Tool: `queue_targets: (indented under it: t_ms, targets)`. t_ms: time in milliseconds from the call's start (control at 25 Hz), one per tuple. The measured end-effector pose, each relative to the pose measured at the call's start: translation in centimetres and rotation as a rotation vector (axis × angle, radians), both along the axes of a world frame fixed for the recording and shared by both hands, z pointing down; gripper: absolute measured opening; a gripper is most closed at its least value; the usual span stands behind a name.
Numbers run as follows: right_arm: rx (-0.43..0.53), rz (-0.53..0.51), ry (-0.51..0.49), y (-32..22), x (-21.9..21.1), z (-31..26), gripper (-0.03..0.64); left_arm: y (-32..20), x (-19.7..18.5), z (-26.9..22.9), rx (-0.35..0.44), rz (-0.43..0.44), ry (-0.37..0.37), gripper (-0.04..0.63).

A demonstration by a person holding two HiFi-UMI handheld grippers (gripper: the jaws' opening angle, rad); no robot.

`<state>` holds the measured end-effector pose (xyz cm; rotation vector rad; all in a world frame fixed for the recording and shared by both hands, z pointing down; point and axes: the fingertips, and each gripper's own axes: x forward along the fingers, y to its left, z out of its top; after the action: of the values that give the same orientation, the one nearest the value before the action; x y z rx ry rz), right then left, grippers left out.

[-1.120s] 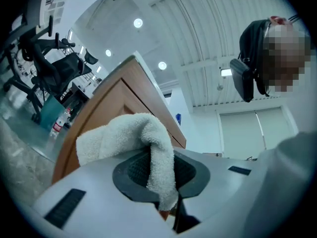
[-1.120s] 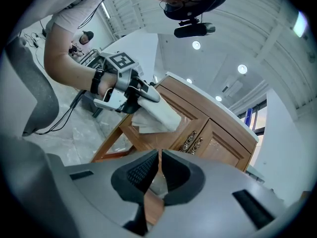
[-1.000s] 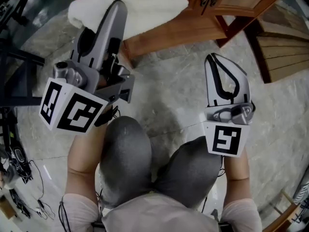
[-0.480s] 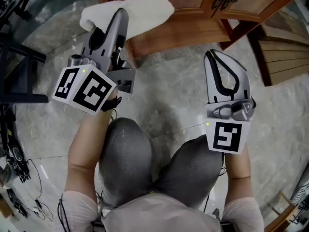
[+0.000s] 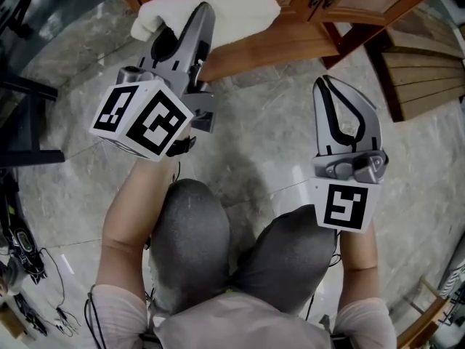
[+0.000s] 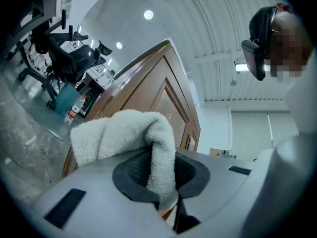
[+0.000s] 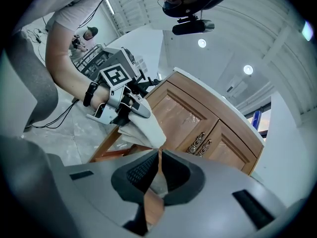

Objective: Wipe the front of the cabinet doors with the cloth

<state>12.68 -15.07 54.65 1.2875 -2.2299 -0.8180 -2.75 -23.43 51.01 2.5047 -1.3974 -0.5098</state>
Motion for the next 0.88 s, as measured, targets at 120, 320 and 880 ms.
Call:
queue_targets:
  t_ms: [120,320,880]
  targets:
    - [-0.001,0.009,-0.004,-0.1,0.4,0.0,0.048,-0.7,1.1,0.2,-0.01,0.016,0.013,0.06]
    - [0.0,0.023,-0.008,-0.4,1.7,0.3,0.048,-1.9,3.4,0.5,-0.009,0.049,0.024,0.06]
    - [0.005,0.066,-0.044,-1.0,5.3,0.8,0.048,-3.8,8.7,1.1,-0.013,0.101,-0.013,0.06]
